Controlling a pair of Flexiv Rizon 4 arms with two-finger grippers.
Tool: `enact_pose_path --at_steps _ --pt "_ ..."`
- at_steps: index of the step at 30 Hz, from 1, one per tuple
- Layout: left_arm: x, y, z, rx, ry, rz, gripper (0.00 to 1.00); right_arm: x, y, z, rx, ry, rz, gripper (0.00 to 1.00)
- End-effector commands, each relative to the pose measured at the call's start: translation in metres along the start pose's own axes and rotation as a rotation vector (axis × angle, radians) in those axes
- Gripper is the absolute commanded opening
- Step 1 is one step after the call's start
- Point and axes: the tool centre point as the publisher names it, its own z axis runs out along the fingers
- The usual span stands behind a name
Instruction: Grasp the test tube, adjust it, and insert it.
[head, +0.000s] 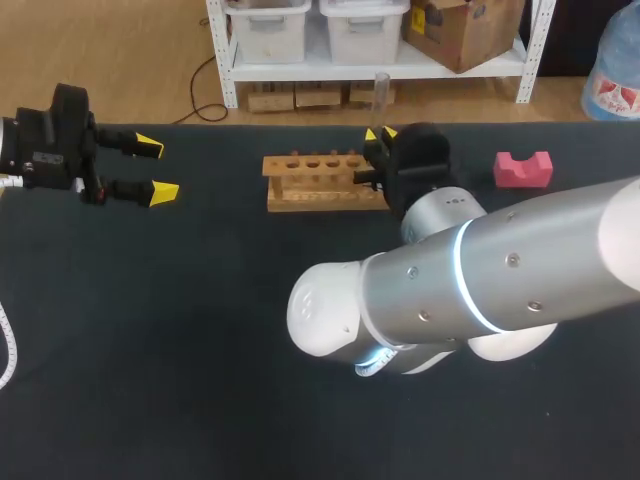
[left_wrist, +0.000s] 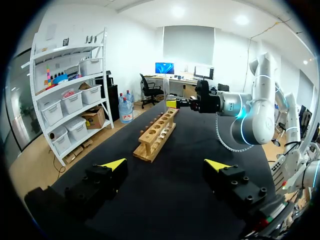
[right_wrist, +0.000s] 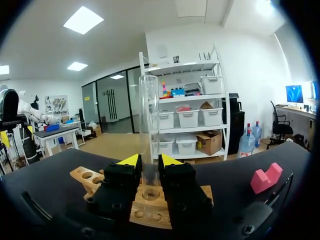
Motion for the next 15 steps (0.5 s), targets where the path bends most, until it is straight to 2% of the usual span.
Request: enact_pose_path --at_steps 1,12,15 --pt "0.0018 0.0001 -0.0001 -0.001 -0.007 0.004 1.0 -0.0006 -0.0012 -0.002 -0.004 0.008 -0.003 0.0" --pt "0.0018 0.0001 -0.0001 -0.001 -0.007 0.004 1.0 -0.0008 -0.001 -0.0009 -0.015 0.012 -0.005 0.0" --pt "0.0018 0.0001 -0.0001 -0.001 -0.007 0.004 1.0 -0.0008 -0.0009 -0.0009 -0.019 0.015 -0.005 0.03"
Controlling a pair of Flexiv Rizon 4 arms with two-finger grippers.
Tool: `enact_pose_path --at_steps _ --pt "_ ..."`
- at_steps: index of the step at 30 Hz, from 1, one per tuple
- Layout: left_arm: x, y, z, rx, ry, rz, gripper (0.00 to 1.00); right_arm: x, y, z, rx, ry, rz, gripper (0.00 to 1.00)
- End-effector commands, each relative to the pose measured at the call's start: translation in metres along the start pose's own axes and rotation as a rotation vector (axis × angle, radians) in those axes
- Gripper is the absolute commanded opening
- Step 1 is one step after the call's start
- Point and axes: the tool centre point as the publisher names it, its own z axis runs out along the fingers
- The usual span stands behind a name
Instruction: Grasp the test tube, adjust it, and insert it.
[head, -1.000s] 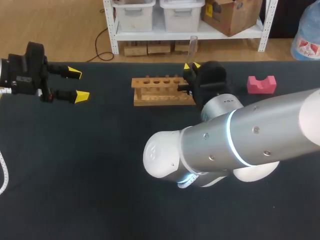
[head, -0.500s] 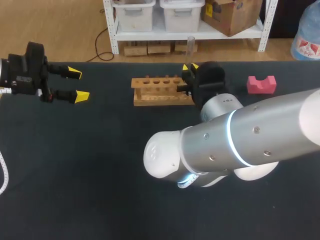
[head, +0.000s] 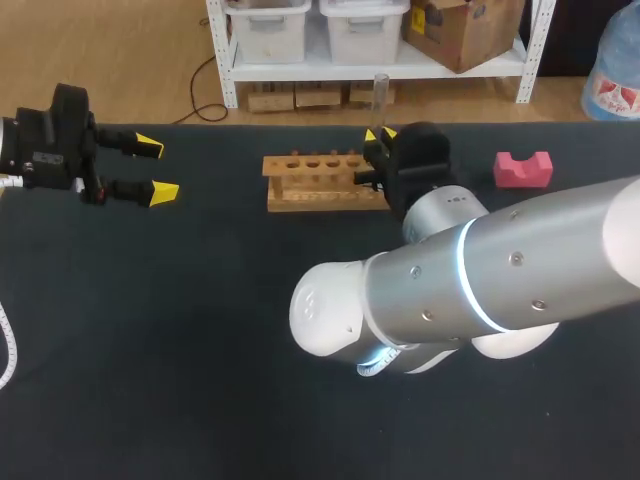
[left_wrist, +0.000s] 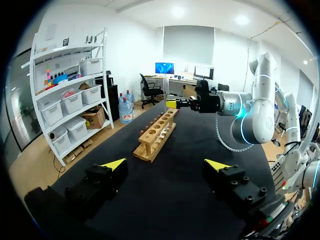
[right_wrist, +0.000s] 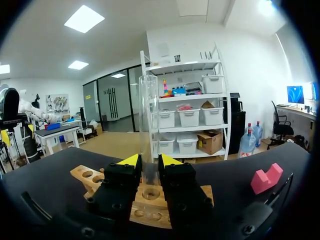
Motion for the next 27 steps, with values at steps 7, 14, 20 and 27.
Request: enact_pose_path --at_steps 7,14,20,27 --pt "0.002 0.0 0.0 -0.001 -0.007 0.004 1.0 -0.002 -0.002 -0.002 -0.006 0.006 0.001 0.22" --pt "0.002 0.0 0.0 -0.001 -0.007 0.004 1.0 -0.003 -0.003 -0.002 -0.004 0.004 0.0 0.44" --pt "0.002 0.0 0.0 -0.001 -0.007 0.004 1.0 -0.004 -0.002 -0.003 -0.004 0.001 0.002 1.0" --pt "0.002 0.0 0.0 -0.001 -0.007 0.004 1.0 -0.014 -0.003 -0.01 -0.013 -0.013 0.006 1.0"
